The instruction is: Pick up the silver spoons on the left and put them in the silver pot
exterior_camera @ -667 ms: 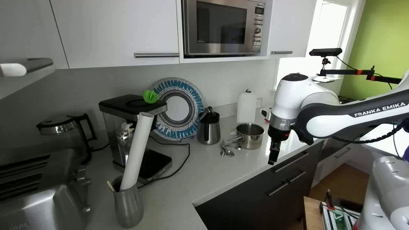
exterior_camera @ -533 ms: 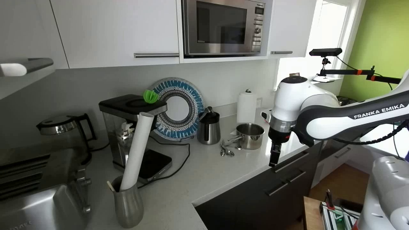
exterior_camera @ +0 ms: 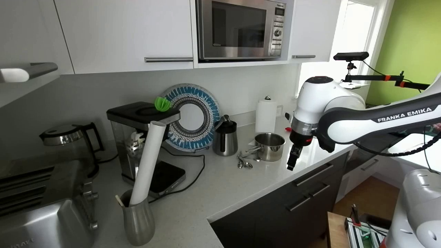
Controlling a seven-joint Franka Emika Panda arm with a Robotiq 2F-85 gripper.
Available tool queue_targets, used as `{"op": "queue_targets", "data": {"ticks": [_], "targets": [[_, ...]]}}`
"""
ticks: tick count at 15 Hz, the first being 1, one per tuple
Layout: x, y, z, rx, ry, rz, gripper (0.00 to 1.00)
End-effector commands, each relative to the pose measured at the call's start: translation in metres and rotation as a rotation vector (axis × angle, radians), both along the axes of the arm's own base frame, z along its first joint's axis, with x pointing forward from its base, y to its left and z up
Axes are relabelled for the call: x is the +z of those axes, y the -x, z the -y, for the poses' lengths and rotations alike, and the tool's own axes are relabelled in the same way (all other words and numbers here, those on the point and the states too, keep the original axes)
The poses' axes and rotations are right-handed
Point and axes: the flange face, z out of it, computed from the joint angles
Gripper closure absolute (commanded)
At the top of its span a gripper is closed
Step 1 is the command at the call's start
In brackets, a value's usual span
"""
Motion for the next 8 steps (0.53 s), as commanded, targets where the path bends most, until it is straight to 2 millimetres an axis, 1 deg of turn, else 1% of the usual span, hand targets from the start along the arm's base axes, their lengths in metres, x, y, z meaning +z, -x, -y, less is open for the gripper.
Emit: {"op": "queue_targets", "data": {"ticks": [1,2,3,4,5,6,8], "targets": [[0.027,0.008,0.053,-0.184,0.025,0.078,0.0],[0.033,0.011,0.066,-0.24,0.025,0.089,0.0],[0.037,0.015,0.073,-0.298,0.026,0.094,0.0],[0.033,0.012,0.058,-0.206,0.009,0.085,0.0],[0.038,0.015,0.068,-0.244,0.011,0.098,0.0],[0.04,0.017,0.072,-0.262,0.012,0.104,0.0],[0.041,0.017,0.073,-0.278,0.011,0.107,0.0]]}}
